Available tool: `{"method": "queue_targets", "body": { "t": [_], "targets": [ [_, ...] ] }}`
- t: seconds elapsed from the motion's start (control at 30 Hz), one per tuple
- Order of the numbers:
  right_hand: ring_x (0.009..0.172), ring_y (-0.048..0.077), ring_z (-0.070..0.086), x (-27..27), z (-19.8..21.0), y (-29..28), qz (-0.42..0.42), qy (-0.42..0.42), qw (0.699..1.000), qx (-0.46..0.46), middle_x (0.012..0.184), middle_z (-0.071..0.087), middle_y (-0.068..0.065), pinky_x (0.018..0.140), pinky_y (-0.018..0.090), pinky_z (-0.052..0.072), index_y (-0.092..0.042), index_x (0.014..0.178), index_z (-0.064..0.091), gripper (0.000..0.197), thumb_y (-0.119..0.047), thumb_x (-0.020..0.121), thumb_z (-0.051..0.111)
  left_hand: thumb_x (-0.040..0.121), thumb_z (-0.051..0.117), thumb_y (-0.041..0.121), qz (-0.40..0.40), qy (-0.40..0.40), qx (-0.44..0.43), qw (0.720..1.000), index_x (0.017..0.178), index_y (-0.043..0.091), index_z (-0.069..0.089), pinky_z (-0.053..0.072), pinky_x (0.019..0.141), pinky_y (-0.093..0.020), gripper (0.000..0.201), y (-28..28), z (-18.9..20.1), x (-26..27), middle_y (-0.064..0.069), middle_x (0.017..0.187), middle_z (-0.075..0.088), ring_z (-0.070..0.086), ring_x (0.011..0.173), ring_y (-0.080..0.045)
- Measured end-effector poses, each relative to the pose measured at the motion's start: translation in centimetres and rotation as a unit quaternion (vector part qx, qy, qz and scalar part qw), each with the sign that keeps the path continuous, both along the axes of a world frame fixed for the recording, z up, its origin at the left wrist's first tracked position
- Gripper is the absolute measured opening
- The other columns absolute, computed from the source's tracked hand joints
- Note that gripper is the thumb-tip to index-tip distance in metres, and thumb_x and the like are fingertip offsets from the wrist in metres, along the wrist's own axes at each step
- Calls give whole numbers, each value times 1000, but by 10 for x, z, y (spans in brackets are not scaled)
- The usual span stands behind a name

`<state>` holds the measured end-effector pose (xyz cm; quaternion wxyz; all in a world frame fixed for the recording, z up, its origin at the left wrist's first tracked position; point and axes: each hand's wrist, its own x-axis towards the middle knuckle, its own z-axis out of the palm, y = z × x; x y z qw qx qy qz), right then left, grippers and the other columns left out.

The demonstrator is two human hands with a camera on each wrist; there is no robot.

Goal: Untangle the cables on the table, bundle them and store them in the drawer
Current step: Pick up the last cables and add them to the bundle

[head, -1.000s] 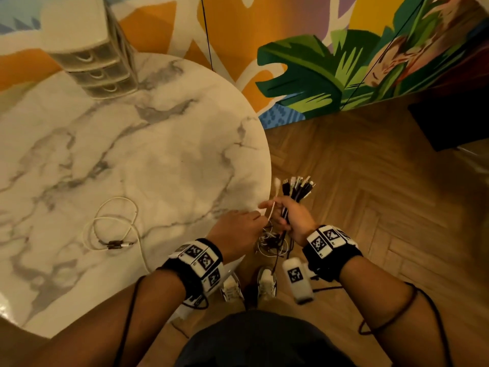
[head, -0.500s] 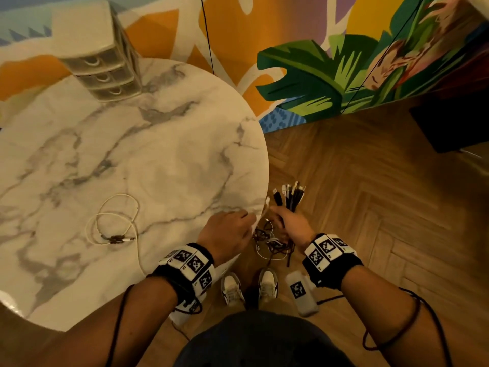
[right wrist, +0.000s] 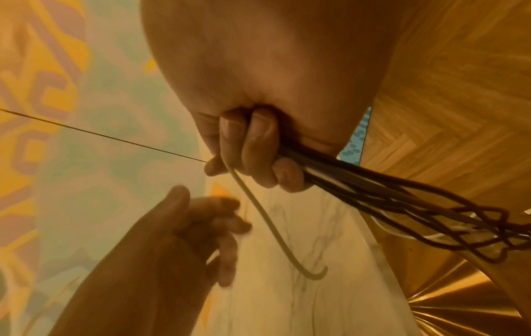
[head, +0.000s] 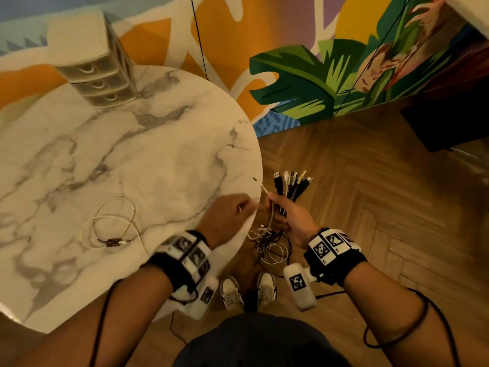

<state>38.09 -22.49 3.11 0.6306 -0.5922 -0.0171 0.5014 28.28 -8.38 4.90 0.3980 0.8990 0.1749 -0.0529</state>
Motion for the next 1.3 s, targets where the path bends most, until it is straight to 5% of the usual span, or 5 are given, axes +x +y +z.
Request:
{"method": "queue_targets", "body": {
  "t": [0.13, 0.97, 1.1, 1.17, 1.3],
  "targets": [
    [39, 8, 29, -8, 8, 4, 29, -24, 999, -13, 52, 37, 0, 39, 17, 25, -16, 62, 62, 41, -26, 98, 45, 94, 51, 23, 137, -5, -193, 972, 91, 11, 64, 41, 51, -22, 18, 11, 18, 30, -1, 80, 68, 52, 58, -10],
    [32, 0, 42, -18, 52, 8, 73, -178, 981, 8, 40, 50, -6, 37, 11, 34, -11, 66, 46, 37, -2, 99, 33, 97, 44, 39, 139, -181, -104, 968, 123, 22, 61, 45, 91, -24, 35, -45, 41, 42, 5, 99, 51, 53, 99, -9],
    [79, -3, 65, -20, 51, 5, 54, -154, 987, -10, 90, 60, 14, 57, -1, 40, 3, 112, 52, 24, 1, 99, 32, 99, 38, 34, 73, -164, -158, 971, 120, 18, 59, 43, 98, -29, 34, -50, 38, 45, 3, 115, 57, 53, 108, -6],
    [121, 26, 52, -20, 49, 0, 6, -107, 994, -18, 124, 51, 30, 82, -4, 34, 14, 125, 42, 30, 2, 99, 35, 99, 40, 31, 40, -170, -127, 976, 114, 15, 60, 44, 93, -26, 30, -57, 40, 47, 3, 112, 58, 55, 103, -6],
    [96, -4, 50, -18, 51, 0, -17, -118, 993, -22, 122, 55, 9, 76, -2, 39, 1, 127, 44, 30, 0, 98, 37, 95, 36, 42, 18, -167, -95, 981, 130, 20, 50, 44, 94, -27, 44, -60, 42, 46, 1, 122, 55, 53, 110, -8]
  ]
}}
